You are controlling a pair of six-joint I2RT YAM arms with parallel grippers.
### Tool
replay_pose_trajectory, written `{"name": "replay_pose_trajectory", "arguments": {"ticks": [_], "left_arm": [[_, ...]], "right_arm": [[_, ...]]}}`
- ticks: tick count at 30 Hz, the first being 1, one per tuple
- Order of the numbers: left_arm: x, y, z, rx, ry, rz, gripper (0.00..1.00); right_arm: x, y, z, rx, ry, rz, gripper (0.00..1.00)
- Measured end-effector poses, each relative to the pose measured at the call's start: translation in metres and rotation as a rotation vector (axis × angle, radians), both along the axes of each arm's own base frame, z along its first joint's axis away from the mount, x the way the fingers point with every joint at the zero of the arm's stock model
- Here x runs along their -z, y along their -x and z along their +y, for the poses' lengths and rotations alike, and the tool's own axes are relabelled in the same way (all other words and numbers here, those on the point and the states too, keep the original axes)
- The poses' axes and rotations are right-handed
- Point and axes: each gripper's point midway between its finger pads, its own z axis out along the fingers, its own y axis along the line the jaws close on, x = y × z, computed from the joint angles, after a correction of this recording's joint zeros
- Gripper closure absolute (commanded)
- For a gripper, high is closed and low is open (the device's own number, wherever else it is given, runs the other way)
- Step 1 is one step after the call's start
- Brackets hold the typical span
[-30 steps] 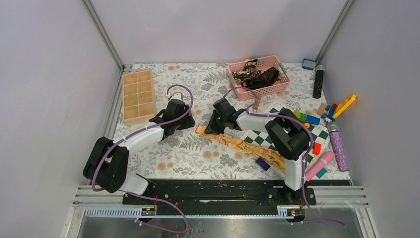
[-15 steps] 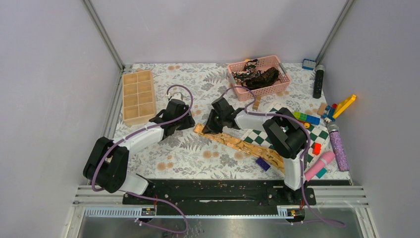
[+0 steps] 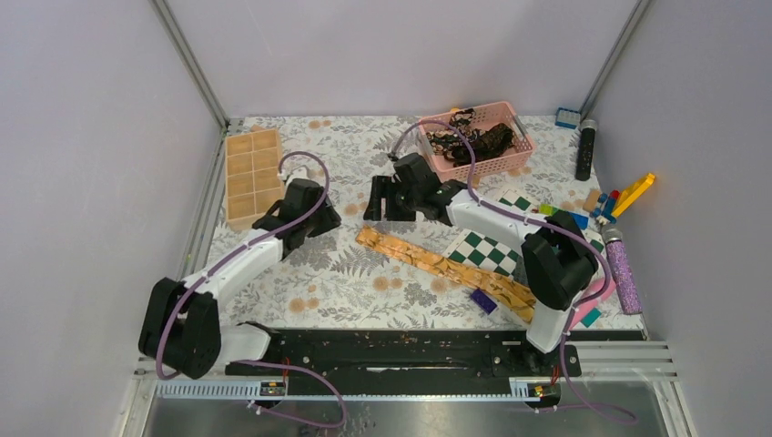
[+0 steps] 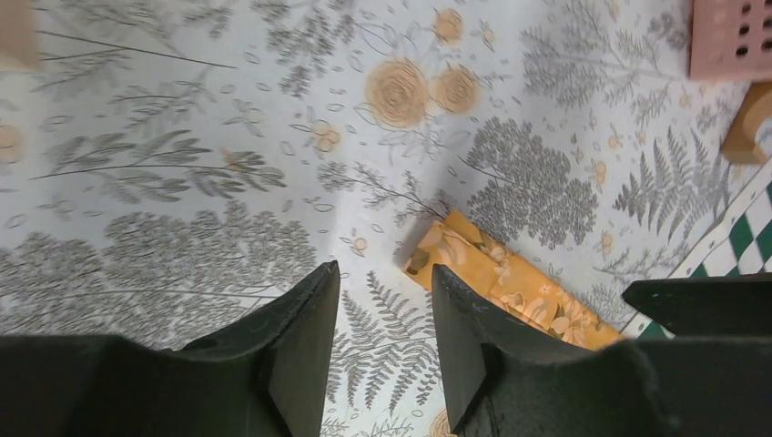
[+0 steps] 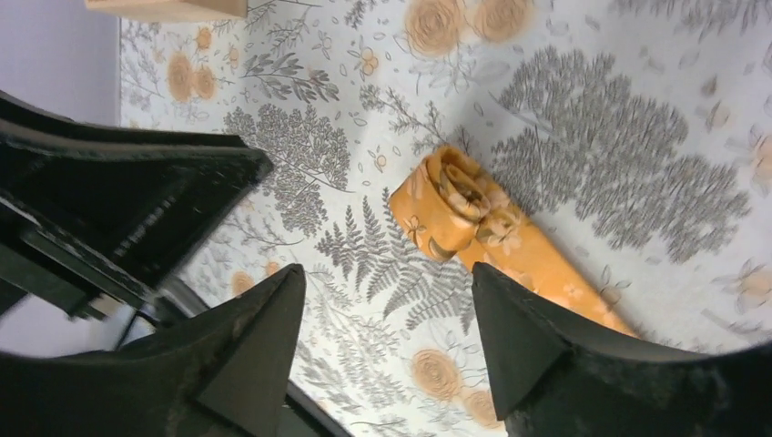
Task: Roll the ties
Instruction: Roll the tie at the center of the board.
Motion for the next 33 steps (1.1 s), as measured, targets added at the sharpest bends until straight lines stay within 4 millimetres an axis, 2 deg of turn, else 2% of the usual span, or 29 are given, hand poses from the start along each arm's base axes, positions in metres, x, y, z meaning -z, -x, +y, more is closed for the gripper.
{"name": "replay_pose_trajectory", "arguments": {"ticks": [5, 10, 15, 20, 28, 33], "left_arm": [[-0.021, -0.003, 0.036, -0.132, 0.041, -0.025, 0.55], [-0.035, -0.001, 0.065, -0.225, 0.068, -0.055, 0.55], [-0.033, 0.006, 0.070, -0.234, 0.069, -0.039, 0.55], [-0.022, 0.013, 0.073, -0.237, 0.060, -0.003, 0.55], [-0.019, 0.014, 0.076, -0.245, 0.062, 0.003, 0.55], [-0.022, 0.014, 0.078, -0.252, 0.065, -0.005, 0.55]], "right_arm": [[-0.010, -0.012, 0.008, -0.220, 0.111, -0.133, 0.05], [0.010, -0.024, 0.015, -0.440, 0.254, -0.219, 0.00], [0.038, -0.012, 0.010, -0.603, 0.363, -0.229, 0.01], [0.046, -0.003, 0.020, -0.703, 0.402, -0.250, 0.01], [0.064, 0.003, 0.042, -0.763, 0.471, -0.270, 0.01], [0.083, -0.001, 0.037, -0.754, 0.534, -0.247, 0.02]]}}
